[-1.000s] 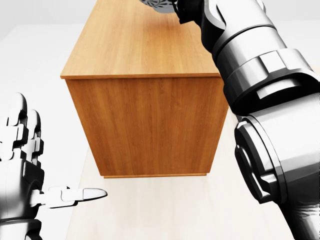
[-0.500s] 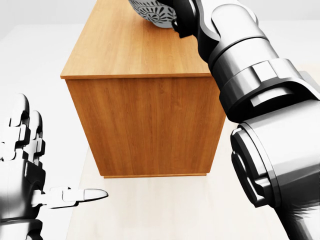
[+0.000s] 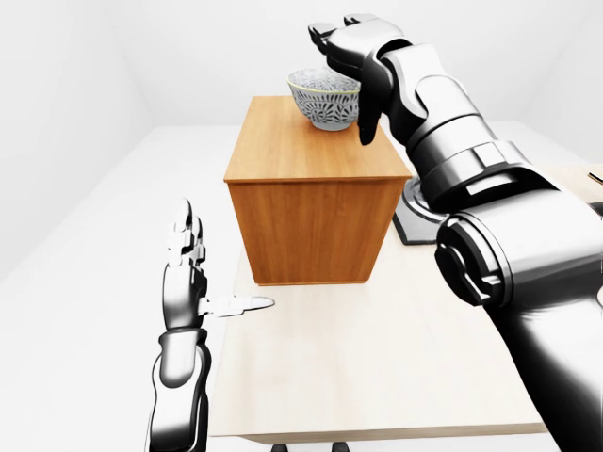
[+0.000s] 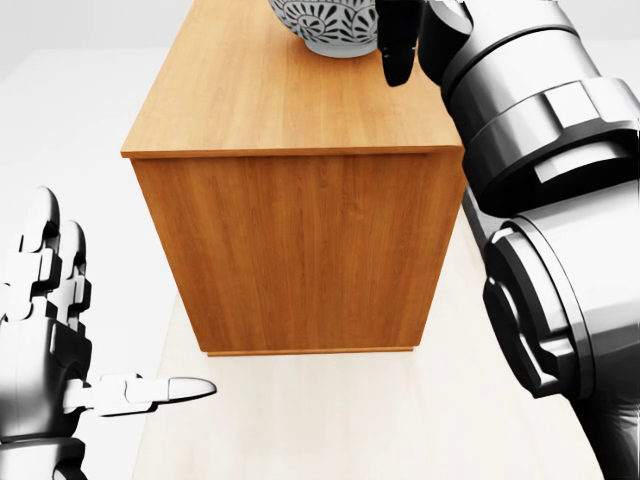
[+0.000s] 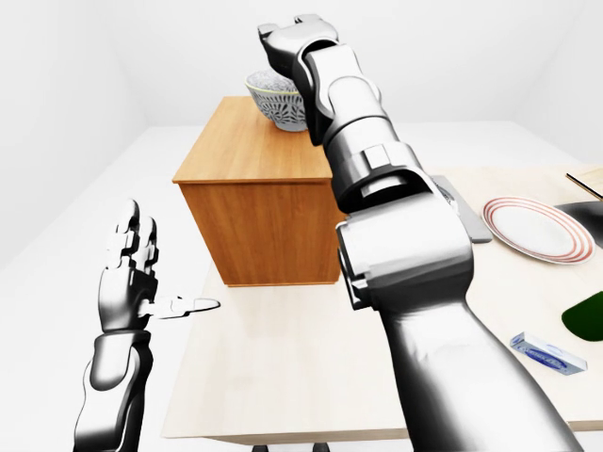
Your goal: Put the bowl on the top of the cabinet.
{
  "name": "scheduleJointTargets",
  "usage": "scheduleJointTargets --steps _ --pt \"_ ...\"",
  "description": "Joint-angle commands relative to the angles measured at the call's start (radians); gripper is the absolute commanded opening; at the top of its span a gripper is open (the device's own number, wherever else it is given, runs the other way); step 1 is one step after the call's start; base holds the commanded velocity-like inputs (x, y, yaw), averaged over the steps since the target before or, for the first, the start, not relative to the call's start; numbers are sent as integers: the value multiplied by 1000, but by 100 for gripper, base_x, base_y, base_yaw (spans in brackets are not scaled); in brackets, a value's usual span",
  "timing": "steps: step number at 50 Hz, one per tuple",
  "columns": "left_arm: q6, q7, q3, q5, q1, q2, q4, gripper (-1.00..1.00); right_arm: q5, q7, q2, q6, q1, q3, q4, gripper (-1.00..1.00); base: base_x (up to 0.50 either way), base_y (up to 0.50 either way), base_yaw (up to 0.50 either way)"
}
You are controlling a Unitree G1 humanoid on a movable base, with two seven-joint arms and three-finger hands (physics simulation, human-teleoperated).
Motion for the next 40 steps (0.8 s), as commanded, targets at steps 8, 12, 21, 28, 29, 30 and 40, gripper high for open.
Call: scheduleJointTargets --steps 8,12,21,28,29,30,40 --pt "0 6 8 0 -15 3 14 100 -42 60 -173 0 -157 -40 10 100 0 0 0" --pt "0 7 8 1 -17 3 13 100 -27 67 -217 0 -194 -80 10 100 0 0 0" --pt "0 10 9 5 -28 5 42 100 -62 72 -352 0 -275 -107 12 100 0 0 0" --pt "0 17 6 11 -29 4 65 100 -66 75 -426 0 -323 -134 11 100 0 0 0" --pt "0 19 6 13 -30 4 73 100 -55 64 -439 0 -334 -148 10 100 0 0 0" --pt "0 20 6 13 -31 4 75 100 -55 62 -440 0 -335 -149 10 100 0 0 0" --pt "0 24 3 16 -31 6 107 100 144 -89 -504 47 -351 -240 -1 100 0 0 0"
